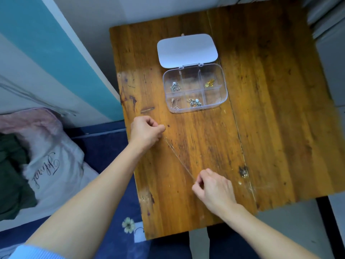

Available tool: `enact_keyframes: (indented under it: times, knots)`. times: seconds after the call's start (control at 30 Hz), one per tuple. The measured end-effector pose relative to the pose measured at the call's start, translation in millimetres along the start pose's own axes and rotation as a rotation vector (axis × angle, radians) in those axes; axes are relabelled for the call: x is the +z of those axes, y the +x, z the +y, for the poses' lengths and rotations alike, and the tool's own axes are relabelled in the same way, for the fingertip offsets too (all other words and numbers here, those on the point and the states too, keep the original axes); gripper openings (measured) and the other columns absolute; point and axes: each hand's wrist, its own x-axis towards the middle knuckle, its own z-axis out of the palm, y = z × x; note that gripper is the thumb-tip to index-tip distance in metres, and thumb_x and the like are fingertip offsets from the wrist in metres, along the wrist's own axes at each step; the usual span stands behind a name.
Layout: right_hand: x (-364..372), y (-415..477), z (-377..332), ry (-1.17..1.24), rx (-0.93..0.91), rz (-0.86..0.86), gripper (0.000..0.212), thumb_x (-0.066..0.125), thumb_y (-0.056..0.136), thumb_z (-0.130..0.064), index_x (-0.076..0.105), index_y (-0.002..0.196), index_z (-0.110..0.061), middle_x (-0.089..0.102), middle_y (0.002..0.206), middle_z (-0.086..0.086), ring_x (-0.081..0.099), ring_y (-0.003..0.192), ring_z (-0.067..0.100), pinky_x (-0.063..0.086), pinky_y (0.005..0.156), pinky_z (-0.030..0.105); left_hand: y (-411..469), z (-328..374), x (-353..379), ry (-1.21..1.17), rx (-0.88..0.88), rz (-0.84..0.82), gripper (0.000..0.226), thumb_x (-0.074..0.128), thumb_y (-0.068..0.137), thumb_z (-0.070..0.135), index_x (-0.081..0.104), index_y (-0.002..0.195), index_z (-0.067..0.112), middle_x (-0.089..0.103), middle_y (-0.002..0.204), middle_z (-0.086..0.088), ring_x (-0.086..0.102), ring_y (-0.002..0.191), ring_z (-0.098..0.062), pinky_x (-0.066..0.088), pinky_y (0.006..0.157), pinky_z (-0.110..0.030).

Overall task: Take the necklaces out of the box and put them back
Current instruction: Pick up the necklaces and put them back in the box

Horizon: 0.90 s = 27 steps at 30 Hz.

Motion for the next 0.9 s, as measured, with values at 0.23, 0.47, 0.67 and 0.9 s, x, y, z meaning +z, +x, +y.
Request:
enact_keyframes:
  times: [0.23, 0.47, 0.67, 0.9]
  knots:
    - [-58.9, 2.5, 107.2, 0.34, 0.306, 0.261, 0.013, 0.072, 0.074, -0.015, 0.064, 0.076, -0.026, 0.063, 0.062, -0.01, 0.061, 0.062, 0.015, 0.051, 0.058, 0.035, -18.0, 84.5, 77.7, -0.347, 0.131, -0.151, 0.026, 0.059, 0.08, -0.017, 0.053, 0.069, 0.006, 0.061, 0.065, -0.018, 0.056, 0.043, -0.016, 0.047, 0.044, -0.025]
    - [-111.7, -13.7, 237.0, 0.412, 0.44, 0.532, 0.008, 0.071, 0.082, -0.009, 0.073, 0.081, -0.017, 0.069, 0.077, 0.004, 0.061, 0.065, 0.024, 0.052, 0.065, 0.035, -33.8, 182.9, 203.8, -0.171, 0.271, -0.221, 0.013, 0.064, 0.084, -0.003, 0.07, 0.076, 0.006, 0.066, 0.065, -0.011, 0.061, 0.056, -0.02, 0.059, 0.065, -0.039]
    - [-142.1, -12.7, 318.5, 0.488, 0.501, 0.55, 0.007, 0.074, 0.083, -0.017, 0.067, 0.085, -0.019, 0.063, 0.071, -0.008, 0.064, 0.068, 0.018, 0.055, 0.063, 0.034, -37.1, 236.6, 307.1, -0.004, 0.327, -0.167, 0.012, 0.062, 0.089, 0.002, 0.073, 0.091, 0.007, 0.071, 0.086, -0.012, 0.07, 0.072, -0.02, 0.062, 0.068, -0.03]
    - [-147.0, -2.3, 355.9, 0.352, 0.421, 0.41, 0.007, 0.073, 0.085, -0.025, 0.069, 0.084, -0.019, 0.07, 0.075, -0.004, 0.065, 0.064, 0.013, 0.057, 0.056, 0.035, -18.7, 267.2, 380.3, 0.057, 0.29, -0.15, 0.019, 0.06, 0.088, -0.002, 0.069, 0.082, 0.013, 0.07, 0.096, -0.013, 0.071, 0.084, -0.025, 0.061, 0.076, -0.032]
